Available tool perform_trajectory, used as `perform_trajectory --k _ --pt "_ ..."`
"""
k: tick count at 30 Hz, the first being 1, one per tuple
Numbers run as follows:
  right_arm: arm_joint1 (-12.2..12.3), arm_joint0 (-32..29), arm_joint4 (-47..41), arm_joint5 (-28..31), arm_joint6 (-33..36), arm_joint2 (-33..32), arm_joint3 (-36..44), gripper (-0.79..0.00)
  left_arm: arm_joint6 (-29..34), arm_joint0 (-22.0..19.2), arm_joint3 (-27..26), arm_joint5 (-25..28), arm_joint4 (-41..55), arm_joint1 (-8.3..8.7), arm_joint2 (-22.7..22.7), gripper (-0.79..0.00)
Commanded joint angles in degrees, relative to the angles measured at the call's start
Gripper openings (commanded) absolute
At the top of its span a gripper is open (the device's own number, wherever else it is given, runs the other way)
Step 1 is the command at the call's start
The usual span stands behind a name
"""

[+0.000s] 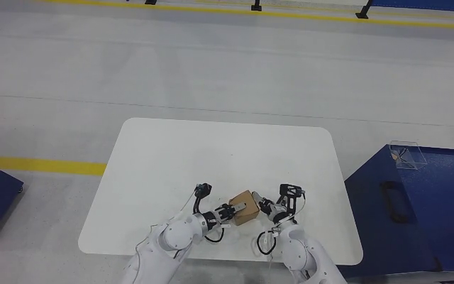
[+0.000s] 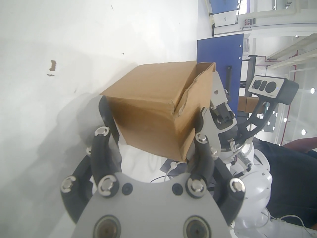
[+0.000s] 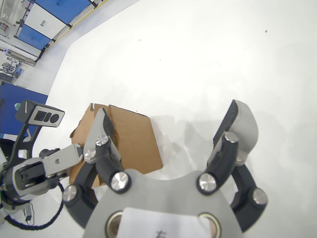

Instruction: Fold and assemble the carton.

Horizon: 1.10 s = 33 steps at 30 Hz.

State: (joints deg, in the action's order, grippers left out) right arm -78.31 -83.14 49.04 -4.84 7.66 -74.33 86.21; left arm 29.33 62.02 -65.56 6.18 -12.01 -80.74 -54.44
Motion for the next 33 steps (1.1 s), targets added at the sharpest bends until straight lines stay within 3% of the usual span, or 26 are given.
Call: perform_trajectory --k 1,7,14,20,24,33 --pt "0.1 -0.2 -0.6 0.3 0.3 -0.6 0.3 0.0 0.1 -0.1 0.2 -0.2 0.1 -0.06 0.1 -0.151" --pt "0.1 -0.7 -4.7 1.1 0.9 -2.2 1.2 0.0 -0.4 -0.1 0.3 0.2 0.2 -0.16 0.3 -0.135" --pt "0.9 -4.1 -5.2 7.8 3.7 -3.5 5.0 0.0 -0.7 0.1 0.3 0.6 0.1 -0.17 0.2 -0.105" --pt "0.8 -3.3 -0.8 3.9 4.2 -1.6 3.9 0.0 -1.1 0.4 0.0 1.1 0.0 -0.14 0.1 -0.099" --pt "0.6 -2.2 -0.4 2.3 4.5 -0.5 2.7 0.0 -2.1 1.2 -1.0 2.8 -0.3 0.1 -0.6 0.0" --pt "0.5 -0.8 -0.3 0.2 5.8 0.1 1.6 0.0 -4.1 4.8 -6.0 7.6 -3.5 1.3 -3.1 0.0"
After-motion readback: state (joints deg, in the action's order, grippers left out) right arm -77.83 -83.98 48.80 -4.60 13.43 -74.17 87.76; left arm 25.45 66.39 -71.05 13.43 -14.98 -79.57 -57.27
